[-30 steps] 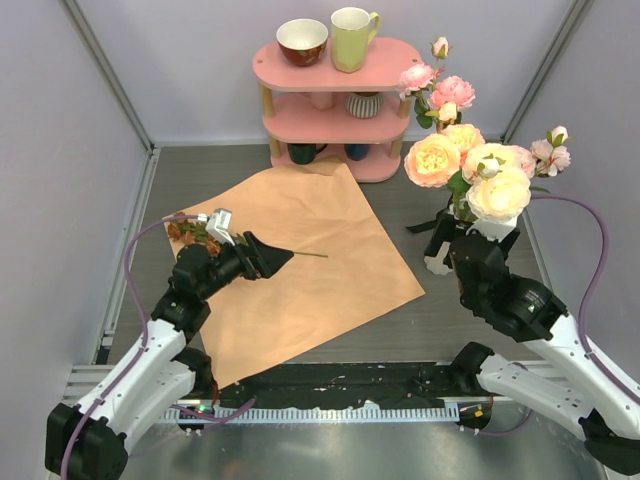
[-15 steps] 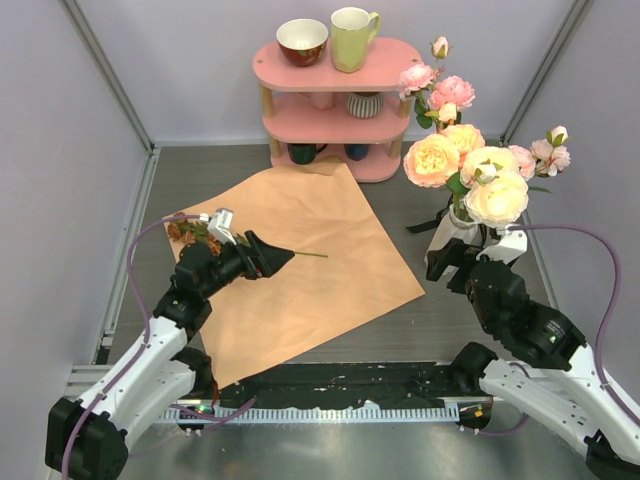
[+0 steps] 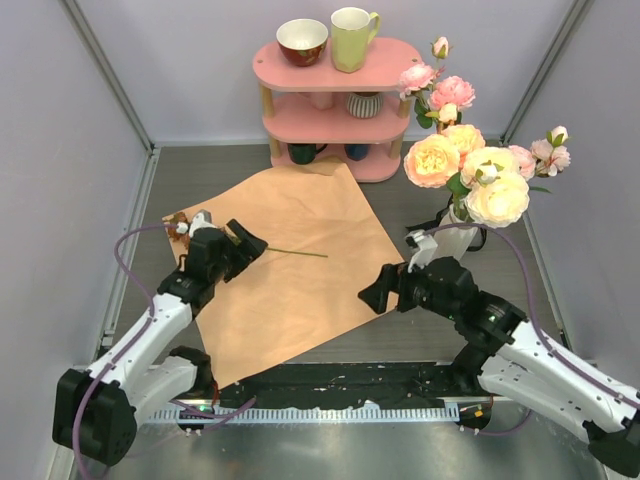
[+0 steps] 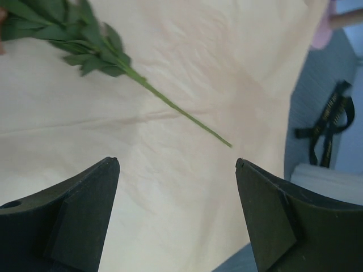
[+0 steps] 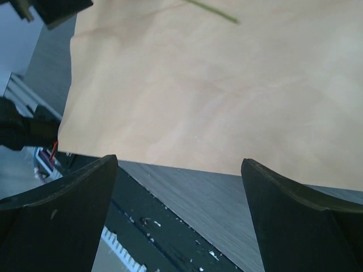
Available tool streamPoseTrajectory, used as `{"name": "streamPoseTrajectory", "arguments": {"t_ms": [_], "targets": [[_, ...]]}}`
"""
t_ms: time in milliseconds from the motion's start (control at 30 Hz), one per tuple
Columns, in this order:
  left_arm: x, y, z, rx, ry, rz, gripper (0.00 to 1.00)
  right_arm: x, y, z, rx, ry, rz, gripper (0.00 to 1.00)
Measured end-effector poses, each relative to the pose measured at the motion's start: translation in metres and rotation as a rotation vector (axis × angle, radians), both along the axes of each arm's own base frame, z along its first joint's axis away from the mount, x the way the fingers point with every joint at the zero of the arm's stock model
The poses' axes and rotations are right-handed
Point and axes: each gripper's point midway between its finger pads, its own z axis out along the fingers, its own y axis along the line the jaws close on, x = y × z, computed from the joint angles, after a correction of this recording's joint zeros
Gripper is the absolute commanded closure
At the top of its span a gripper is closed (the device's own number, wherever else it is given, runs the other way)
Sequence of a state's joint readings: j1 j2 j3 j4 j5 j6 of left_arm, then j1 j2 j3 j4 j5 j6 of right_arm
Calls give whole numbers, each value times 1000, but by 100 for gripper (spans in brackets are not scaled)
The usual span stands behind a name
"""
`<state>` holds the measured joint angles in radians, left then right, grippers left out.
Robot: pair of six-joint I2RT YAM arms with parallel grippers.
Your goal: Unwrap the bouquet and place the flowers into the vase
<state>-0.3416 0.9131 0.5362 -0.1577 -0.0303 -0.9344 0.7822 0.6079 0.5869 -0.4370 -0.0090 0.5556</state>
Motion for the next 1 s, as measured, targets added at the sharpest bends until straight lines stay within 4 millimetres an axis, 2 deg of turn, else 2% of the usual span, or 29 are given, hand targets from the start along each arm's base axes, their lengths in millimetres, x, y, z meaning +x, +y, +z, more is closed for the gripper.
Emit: {"name": "streamPoseTrajectory", "arguments": {"t_ms": [167, 400, 533, 667, 767, 1000], "targets": [[10, 31, -30, -3, 175, 222, 13, -14, 34, -11, 5, 15, 140, 3], [25, 50, -63, -28, 420, 454, 16, -15, 63, -13, -16, 2, 214, 3], [41, 55, -62, 0, 519, 552, 18, -15, 66, -11, -12, -9, 217, 3], [68, 51, -59, 21, 581, 594, 22, -13, 65, -9, -7, -21, 209, 3], [73, 48, -72, 33, 648, 611, 25, -13, 63, -4, 2, -34, 201, 3], [65, 42, -115, 71, 829, 648, 34, -10, 60, 3, 12, -62, 179, 3]]}}
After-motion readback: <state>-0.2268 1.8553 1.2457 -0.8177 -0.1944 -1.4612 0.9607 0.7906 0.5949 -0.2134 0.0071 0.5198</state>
